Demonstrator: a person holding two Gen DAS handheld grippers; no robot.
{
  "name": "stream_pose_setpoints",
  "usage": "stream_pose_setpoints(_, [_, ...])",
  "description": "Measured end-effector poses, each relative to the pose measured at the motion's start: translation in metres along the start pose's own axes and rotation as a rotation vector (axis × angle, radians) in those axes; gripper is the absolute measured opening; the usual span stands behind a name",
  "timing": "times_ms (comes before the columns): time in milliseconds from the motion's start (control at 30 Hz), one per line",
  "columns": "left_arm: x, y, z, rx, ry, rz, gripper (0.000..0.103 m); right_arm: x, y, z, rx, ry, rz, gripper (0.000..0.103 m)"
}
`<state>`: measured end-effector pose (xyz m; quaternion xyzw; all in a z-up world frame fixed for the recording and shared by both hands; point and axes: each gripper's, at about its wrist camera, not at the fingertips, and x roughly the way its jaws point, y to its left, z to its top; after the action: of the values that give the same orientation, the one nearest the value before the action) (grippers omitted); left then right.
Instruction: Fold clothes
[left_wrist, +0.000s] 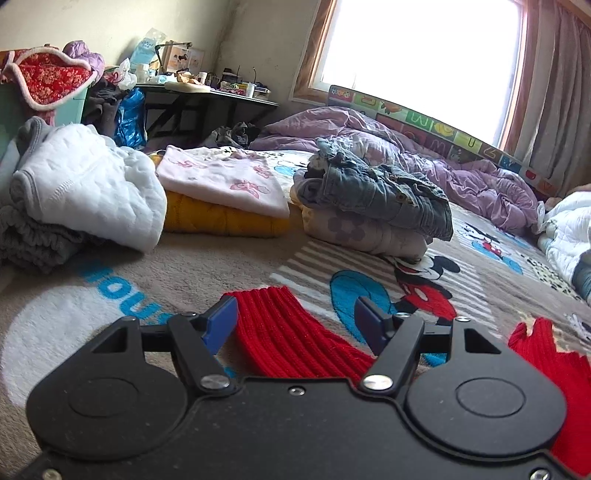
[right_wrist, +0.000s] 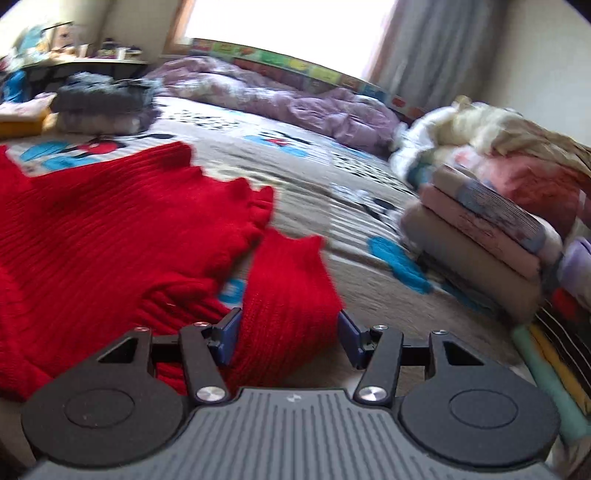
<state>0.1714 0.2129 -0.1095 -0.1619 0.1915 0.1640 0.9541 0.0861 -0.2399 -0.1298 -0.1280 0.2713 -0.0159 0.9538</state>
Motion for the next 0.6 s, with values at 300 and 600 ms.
stream_pose_setpoints(300, [-0.003, -0.015, -0.002, -0.015, 0.007, -0.033, 0.069, 0.000, -0.052, -0.020, 0.244, 0.042, -0.052, 0.056])
stream_pose_setpoints(600, [-0.001, -0.029, -0.007, 0.002, 0.017, -0.046, 0.069, 0.003, -0.086, -0.041, 0.466, 0.049, -0.043, 0.055])
